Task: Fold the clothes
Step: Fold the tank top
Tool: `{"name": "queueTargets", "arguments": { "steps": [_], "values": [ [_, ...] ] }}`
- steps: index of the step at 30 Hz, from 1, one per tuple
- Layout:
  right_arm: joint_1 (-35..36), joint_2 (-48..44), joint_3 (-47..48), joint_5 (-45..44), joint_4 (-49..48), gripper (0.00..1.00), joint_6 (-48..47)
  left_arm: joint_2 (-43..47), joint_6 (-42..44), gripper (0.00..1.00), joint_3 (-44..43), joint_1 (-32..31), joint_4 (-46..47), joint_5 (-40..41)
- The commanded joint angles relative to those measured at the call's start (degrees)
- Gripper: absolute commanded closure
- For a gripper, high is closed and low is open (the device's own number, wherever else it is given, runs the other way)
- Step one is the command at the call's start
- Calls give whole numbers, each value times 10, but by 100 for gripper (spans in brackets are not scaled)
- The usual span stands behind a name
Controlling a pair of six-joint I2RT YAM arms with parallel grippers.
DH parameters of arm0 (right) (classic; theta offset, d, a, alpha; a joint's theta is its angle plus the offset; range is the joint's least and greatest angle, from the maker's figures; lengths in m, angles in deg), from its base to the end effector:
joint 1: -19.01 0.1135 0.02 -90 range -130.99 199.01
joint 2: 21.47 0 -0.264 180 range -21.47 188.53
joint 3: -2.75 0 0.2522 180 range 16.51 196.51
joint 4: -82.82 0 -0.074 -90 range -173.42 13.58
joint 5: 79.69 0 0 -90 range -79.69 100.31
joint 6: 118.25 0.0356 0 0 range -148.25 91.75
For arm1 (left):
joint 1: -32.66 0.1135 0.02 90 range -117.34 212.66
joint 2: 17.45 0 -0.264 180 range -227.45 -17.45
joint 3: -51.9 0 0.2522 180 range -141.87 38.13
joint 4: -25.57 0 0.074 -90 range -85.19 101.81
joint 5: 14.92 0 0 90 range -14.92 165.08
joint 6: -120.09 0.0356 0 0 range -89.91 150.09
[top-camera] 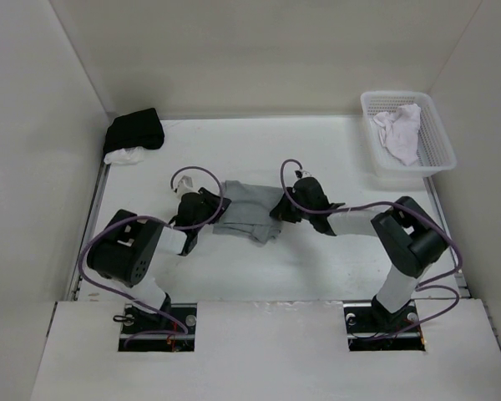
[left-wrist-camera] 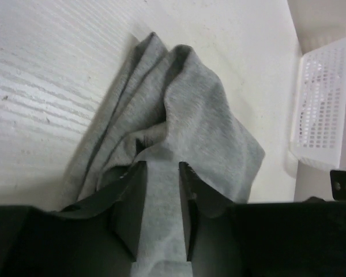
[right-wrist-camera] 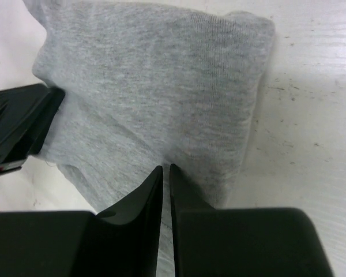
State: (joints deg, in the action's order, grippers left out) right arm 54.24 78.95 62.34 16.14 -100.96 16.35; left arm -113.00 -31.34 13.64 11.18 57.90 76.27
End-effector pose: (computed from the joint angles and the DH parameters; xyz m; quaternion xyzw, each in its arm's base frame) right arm 0.2805 0.2025 0.1423 0.0504 0.8928 0.3206 0.3123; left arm 0.2619 -0.1023 0.1178 -0.2933 0.7905 -0.3493 0.4087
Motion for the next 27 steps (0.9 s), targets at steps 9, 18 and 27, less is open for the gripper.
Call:
{"name": "queueTargets", "arguments": {
  "steps": [9, 18, 27],
  "values": [
    [-11, -201, -65, -11, -10, 56, -35, 335, 105, 54, 33, -6, -147, 75],
    [3, -363, -190, -126, -76, 32, -76, 489, 186, 40, 26, 6, -368, 117],
    [-8, -388, -254, -174, -140, 0, -68, 539, 185, 34, 31, 49, -492, 103]
  ]
}}
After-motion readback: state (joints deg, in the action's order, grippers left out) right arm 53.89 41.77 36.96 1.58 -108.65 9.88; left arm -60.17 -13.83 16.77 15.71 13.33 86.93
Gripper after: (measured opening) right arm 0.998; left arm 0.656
